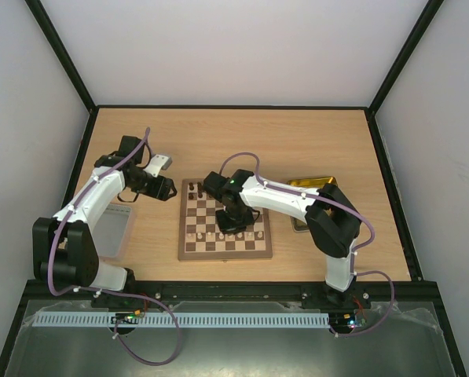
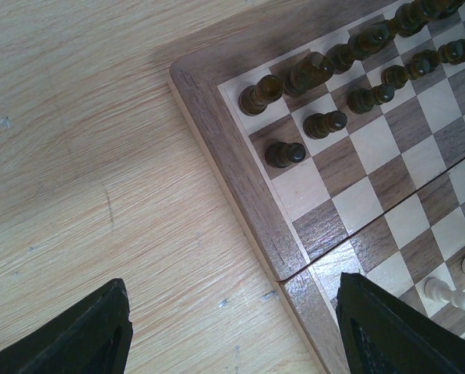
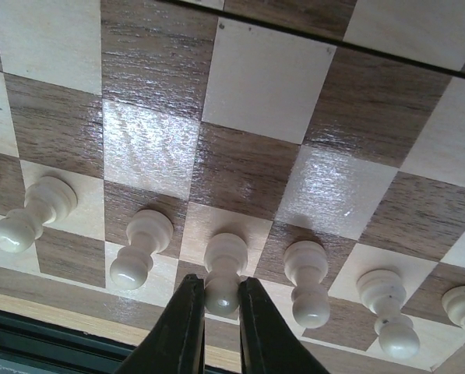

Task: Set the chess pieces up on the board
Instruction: Place the chess piece on the chessboard.

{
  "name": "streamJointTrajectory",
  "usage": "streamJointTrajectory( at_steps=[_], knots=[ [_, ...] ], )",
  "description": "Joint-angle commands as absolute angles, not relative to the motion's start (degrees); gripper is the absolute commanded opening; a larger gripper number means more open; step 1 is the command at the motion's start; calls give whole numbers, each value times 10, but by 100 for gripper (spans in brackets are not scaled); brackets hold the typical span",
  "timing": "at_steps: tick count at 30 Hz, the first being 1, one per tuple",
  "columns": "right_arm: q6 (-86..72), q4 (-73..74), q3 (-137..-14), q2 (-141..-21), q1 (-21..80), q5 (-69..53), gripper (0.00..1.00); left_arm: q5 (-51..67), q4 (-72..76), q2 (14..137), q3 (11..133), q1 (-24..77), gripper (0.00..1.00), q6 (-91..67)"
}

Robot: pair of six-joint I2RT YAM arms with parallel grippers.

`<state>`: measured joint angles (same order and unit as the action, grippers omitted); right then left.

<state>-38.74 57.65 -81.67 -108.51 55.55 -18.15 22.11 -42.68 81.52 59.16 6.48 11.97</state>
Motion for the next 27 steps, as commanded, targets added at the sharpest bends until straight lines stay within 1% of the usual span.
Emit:
streamJointTrajectory(
  at_steps=[1, 5, 9, 13, 16, 20, 24, 27],
  knots=[
    [-379, 578, -814, -1092, 562, -183, 10, 227, -427, 818, 586, 68, 72, 120],
    [-378, 577, -817, -1092, 562, -184, 13, 226, -427, 816, 585, 68, 72, 120],
    [-378, 577, -819, -1093, 563, -186, 23, 227, -426, 816, 584, 68, 72, 120],
    [-376, 579, -821, -1093, 564, -186, 27, 228, -426, 817, 584, 68, 73, 120],
    [-375, 577, -822, -1093, 564, -189, 25, 227, -426, 816, 584, 68, 72, 120],
    [-376, 577, -821, -1094, 566, -191, 17, 227, -426, 814, 582, 68, 73, 120],
    [-375, 574, -820, -1095, 567, -193, 13, 226, -426, 812, 583, 68, 73, 120],
    [-375, 573, -819, -1095, 569, -195, 12, 227, -426, 811, 582, 68, 72, 120]
  ],
)
